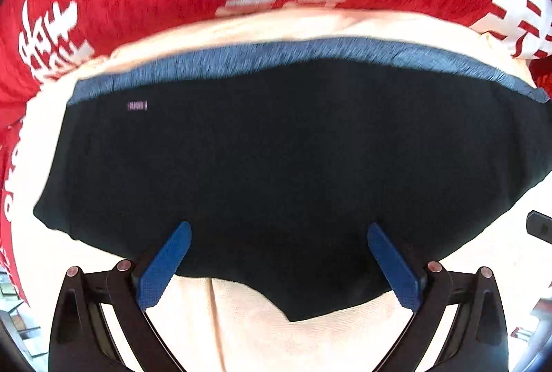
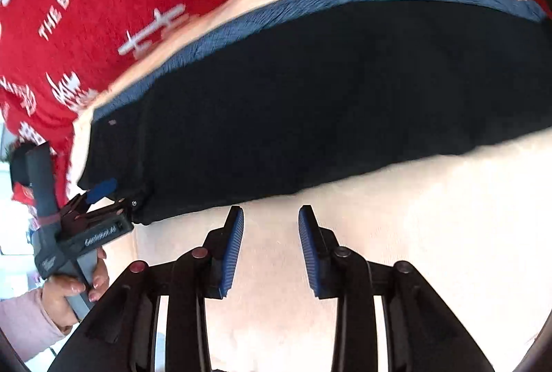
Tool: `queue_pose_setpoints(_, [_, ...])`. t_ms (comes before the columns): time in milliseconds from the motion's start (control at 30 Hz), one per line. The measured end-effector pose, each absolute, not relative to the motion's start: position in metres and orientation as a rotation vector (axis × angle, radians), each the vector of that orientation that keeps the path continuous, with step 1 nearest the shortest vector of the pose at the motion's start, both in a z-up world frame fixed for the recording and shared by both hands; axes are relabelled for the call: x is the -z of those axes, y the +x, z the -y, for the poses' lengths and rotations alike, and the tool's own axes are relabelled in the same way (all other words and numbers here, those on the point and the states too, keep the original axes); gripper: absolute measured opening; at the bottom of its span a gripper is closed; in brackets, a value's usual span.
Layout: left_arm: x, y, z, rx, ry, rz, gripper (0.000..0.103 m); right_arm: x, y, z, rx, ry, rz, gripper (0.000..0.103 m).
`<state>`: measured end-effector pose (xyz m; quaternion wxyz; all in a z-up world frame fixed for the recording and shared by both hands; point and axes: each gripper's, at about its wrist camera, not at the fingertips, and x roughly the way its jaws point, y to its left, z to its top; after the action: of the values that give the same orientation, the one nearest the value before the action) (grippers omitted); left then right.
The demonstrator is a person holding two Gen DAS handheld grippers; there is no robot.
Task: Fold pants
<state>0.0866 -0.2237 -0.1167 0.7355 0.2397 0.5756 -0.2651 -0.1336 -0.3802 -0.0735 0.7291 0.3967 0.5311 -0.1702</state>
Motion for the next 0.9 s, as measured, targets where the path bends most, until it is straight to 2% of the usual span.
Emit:
queue_pose_setpoints(200, [0.094,0.091,0.279,0.576,0.550,-1.202,0.103,0.053,-0.171,0.432,0.499,0.874,-1.131,0.037])
queue_pose_setpoints(233, [0.093,0.095,0.289,0.574,0.536,-1.196,0.103,0.051,-0.172,0.443,0.511,0.870,-1.122,0.036])
queue_pose_setpoints(267, [0.094,0.100,0.300,0.567,0.516,-1.193,0.103,0.050,-0.171,0.455,0.517,0.870,-1.109,0.031])
queue_pose_setpoints(400, [0.102,0.115,0.358,0.526,0.444,-1.196,0.103,0.051,-0.157,0.503,0.537,0.836,-1.092,0.030])
queue_pose_setpoints(533, [0.132,0.125,0.403,0.420,0.544,-1.146,0.103,0.072,-0.118,0.532,0.490,0.793,-1.101,0.030])
queue_pose_setpoints(600, [0.147,0.128,0.411,0.400,0.541,-1.159,0.103,0.084,-0.104,0.540,0.492,0.733,-1.118,0.030])
queue_pose_setpoints(733, [0.152,0.138,0.407,0.394,0.486,-1.165,0.103,0.098,-0.096,0.560,0.506,0.659,-1.094,0.017])
queue_pose_setpoints(800, [0.152,0.139,0.400,0.396,0.487,-1.162,0.103,0.100,-0.096,0.575,0.574,0.584,-1.106,0.016])
queue_pose_setpoints(900, [0.144,0.140,0.403,0.396,0.501,-1.159,0.103,0.104,-0.108,0.607,0.649,0.677,-1.094,0.016])
